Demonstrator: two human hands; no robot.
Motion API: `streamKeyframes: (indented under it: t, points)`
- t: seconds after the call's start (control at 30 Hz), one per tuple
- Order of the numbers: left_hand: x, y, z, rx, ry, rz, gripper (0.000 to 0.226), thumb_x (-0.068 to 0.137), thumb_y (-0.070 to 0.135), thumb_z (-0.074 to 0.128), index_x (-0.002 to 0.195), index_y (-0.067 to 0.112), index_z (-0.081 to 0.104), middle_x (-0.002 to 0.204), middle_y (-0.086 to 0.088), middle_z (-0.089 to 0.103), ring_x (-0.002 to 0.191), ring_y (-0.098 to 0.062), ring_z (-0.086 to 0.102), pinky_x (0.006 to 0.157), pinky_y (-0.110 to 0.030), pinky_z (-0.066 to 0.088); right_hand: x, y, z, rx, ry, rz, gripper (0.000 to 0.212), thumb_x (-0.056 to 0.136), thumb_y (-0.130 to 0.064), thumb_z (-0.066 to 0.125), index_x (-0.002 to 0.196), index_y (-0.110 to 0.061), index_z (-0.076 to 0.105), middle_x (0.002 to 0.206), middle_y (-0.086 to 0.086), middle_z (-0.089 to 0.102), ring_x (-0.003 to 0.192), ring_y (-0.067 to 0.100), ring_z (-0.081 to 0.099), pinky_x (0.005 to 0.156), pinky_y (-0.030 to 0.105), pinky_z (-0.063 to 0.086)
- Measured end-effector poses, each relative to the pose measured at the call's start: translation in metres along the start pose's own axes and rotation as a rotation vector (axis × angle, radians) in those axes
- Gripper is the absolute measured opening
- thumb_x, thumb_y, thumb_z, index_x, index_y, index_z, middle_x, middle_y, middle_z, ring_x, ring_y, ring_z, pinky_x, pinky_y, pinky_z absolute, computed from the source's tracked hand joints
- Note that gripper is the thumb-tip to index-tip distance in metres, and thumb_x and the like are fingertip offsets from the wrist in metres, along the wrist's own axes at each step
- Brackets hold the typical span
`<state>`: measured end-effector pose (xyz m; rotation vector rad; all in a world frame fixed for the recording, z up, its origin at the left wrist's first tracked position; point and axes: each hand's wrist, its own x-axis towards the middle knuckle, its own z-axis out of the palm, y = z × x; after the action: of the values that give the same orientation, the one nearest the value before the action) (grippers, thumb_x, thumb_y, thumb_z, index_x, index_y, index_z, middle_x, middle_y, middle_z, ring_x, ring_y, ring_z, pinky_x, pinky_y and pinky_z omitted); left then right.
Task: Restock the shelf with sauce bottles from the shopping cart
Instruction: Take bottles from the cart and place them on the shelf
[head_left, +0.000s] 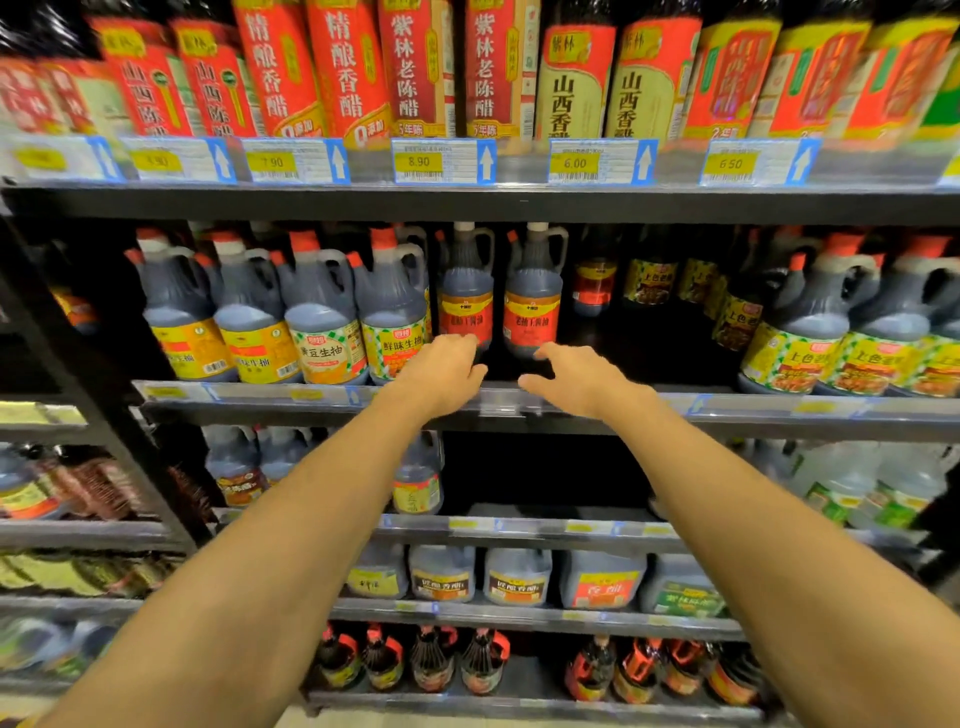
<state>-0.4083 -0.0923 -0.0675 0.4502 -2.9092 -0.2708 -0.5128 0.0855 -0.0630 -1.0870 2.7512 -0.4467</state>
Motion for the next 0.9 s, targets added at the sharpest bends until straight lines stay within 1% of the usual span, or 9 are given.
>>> streamKeyframes:
  t: [0.07,0.17,0.37,0.5,0.57,0.63,0.7,0.77,0.9]
  points:
    - [-0.022,-0.004,-0.010,0.094,-0.042,0.057,0.046,0.104,0.036,0.050,0.137,0.005,0.051,0.131,-0.018,0.058,0.120,-0.037,0.056,0.096,-0.048,0.049,-0.021,-0.007,0.001,-0.123,-0.004,0.010,0.068,0.098,-0.061,0.052,0.149,-0.017,0.043,0.147,0.013,0.053,0.131,0.035,0.052,0.102,0.049,0.048]
    - [-0.062,-0.017,-0.018,0.244,-0.087,0.122,0.054,0.103,0.043,0.049,0.142,0.005,0.049,0.139,-0.017,0.055,0.128,-0.035,0.052,0.102,-0.049,0.047,-0.051,-0.022,0.006,-0.211,-0.031,0.032,0.071,0.096,-0.065,0.051,0.144,-0.013,0.046,0.141,0.016,0.055,0.127,0.037,0.053,0.102,0.051,0.048]
    - [-0.140,-0.065,-0.036,0.389,-0.169,0.047,0.069,0.100,0.058,0.046,0.151,0.012,0.039,0.152,-0.011,0.046,0.139,-0.032,0.043,0.106,-0.048,0.045,-0.098,-0.073,0.027,-0.227,-0.061,-0.024,0.066,0.099,-0.056,0.055,0.143,-0.008,0.047,0.145,0.016,0.053,0.132,0.037,0.051,0.105,0.049,0.046]
    - [-0.192,-0.111,-0.049,0.370,-0.195,-0.078,0.074,0.100,0.062,0.043,0.154,0.013,0.034,0.156,-0.008,0.041,0.143,-0.031,0.039,0.108,-0.048,0.043,-0.106,-0.130,0.047,-0.247,-0.127,-0.085,0.071,0.098,-0.059,0.052,0.151,-0.013,0.040,0.151,0.015,0.049,0.135,0.037,0.049,0.105,0.051,0.046]
    - [-0.219,-0.139,-0.056,0.376,-0.199,-0.148,0.071,0.100,0.061,0.044,0.151,0.013,0.038,0.153,-0.009,0.045,0.140,-0.031,0.043,0.103,-0.047,0.045,-0.103,-0.167,0.061,-0.241,-0.144,-0.149,0.068,0.099,-0.058,0.052,0.149,-0.013,0.041,0.146,0.015,0.052,0.130,0.037,0.052,0.100,0.049,0.048]
    - [-0.247,-0.170,-0.062,0.342,-0.194,-0.218,0.068,0.100,0.059,0.046,0.149,0.012,0.040,0.152,-0.009,0.045,0.139,-0.032,0.043,0.105,-0.048,0.044,-0.098,-0.208,0.075,-0.233,-0.158,-0.232,0.066,0.101,-0.056,0.052,0.150,-0.013,0.041,0.141,0.016,0.055,0.125,0.037,0.053,0.094,0.047,0.047]
    - [-0.274,-0.204,-0.069,0.321,-0.189,-0.295,0.069,0.100,0.059,0.047,0.151,0.012,0.039,0.152,-0.009,0.046,0.139,-0.032,0.043,0.107,-0.049,0.044,-0.090,-0.252,0.090,-0.230,-0.188,-0.319,0.067,0.102,-0.055,0.051,0.153,-0.013,0.037,0.144,0.016,0.052,0.128,0.037,0.051,0.094,0.047,0.046]
    - [-0.300,-0.238,-0.075,0.310,-0.177,-0.376,0.068,0.100,0.058,0.046,0.150,0.012,0.040,0.147,-0.009,0.050,0.135,-0.032,0.047,0.104,-0.049,0.046,-0.081,-0.298,0.107,-0.231,-0.217,-0.416,0.068,0.102,-0.054,0.050,0.155,-0.012,0.035,0.148,0.016,0.049,0.130,0.037,0.050,0.099,0.048,0.047]
    - [-0.355,-0.310,-0.081,0.289,-0.195,-0.575,0.064,0.101,0.057,0.045,0.145,0.011,0.044,0.147,-0.012,0.049,0.132,-0.034,0.049,0.102,-0.049,0.048,-0.056,-0.389,0.147,-0.225,-0.275,-0.572,0.061,0.104,-0.051,0.050,0.151,-0.014,0.040,0.140,0.017,0.055,0.123,0.038,0.055,0.098,0.053,0.049]
